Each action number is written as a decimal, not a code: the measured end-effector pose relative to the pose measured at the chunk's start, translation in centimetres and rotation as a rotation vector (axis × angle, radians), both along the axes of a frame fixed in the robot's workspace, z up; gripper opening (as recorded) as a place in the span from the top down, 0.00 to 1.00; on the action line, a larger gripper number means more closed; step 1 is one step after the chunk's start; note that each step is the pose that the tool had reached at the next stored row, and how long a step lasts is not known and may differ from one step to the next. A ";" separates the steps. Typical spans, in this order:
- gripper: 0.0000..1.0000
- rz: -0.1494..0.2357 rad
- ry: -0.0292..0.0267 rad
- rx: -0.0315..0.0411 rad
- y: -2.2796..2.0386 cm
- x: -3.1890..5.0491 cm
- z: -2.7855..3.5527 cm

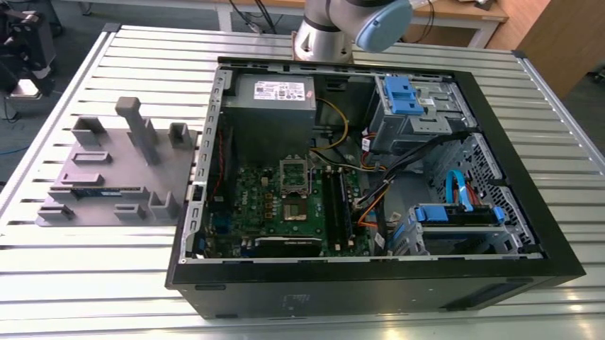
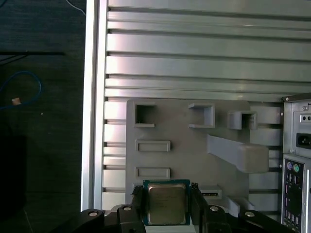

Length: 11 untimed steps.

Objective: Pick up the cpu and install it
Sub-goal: 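Pick up the cpu and move it towards the insertion slot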

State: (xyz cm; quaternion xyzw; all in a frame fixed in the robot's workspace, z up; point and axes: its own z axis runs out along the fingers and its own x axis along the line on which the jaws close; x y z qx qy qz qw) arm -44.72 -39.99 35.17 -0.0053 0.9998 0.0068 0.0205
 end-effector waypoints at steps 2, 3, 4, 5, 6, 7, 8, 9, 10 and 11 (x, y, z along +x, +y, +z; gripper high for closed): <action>0.53 0.000 0.0000 -0.0001 0.00 0.29 0.00; 0.53 0.000 -0.0001 0.0000 0.00 0.41 0.00; 0.53 0.000 -0.0001 0.0000 0.00 0.50 0.00; 0.53 0.000 -0.0001 0.0000 0.01 0.52 0.00; 0.53 0.000 0.0000 -0.0001 0.00 0.51 0.00; 0.53 0.000 0.0000 -0.0001 0.00 0.52 0.00; 0.53 0.000 -0.0001 -0.0001 0.00 0.52 0.00; 0.53 0.000 -0.0001 0.0000 0.00 0.53 -0.01; 0.53 0.000 -0.0001 0.0000 0.00 0.53 0.00; 0.53 0.000 0.0000 -0.0001 0.00 0.53 0.00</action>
